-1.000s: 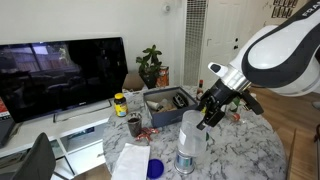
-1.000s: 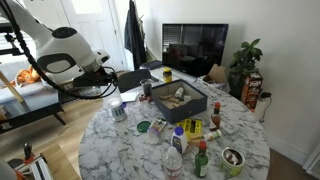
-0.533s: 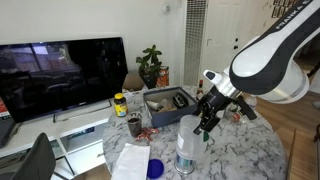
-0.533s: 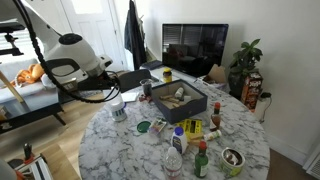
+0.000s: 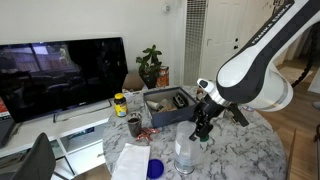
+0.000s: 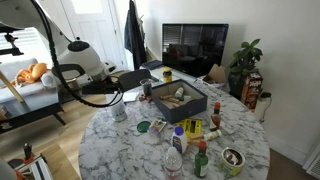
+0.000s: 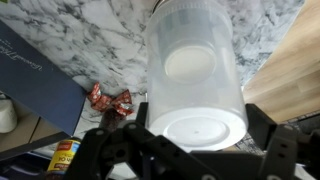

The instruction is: Turn the silver cup over and turn the plastic cup over and then put it on the silver cup

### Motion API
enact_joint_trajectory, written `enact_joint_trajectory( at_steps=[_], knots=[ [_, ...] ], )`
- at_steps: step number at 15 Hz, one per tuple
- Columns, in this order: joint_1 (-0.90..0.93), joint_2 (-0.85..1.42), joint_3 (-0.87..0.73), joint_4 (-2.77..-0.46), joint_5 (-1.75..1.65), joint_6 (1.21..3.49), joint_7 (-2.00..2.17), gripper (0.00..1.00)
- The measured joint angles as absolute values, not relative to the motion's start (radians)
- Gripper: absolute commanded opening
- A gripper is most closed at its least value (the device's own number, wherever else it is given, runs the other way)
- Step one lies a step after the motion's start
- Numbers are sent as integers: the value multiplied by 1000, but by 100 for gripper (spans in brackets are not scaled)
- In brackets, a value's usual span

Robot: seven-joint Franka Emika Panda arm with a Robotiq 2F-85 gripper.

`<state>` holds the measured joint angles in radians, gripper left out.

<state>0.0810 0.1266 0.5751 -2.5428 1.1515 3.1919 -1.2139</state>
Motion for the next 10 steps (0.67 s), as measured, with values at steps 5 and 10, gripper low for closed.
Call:
enact_joint_trajectory(
  at_steps=[5, 10],
  knots=[
    [78, 157, 575, -2533, 1151, 3196, -1214, 100],
    [78, 156, 574, -2535, 1151, 3189, -1205, 100]
  ],
)
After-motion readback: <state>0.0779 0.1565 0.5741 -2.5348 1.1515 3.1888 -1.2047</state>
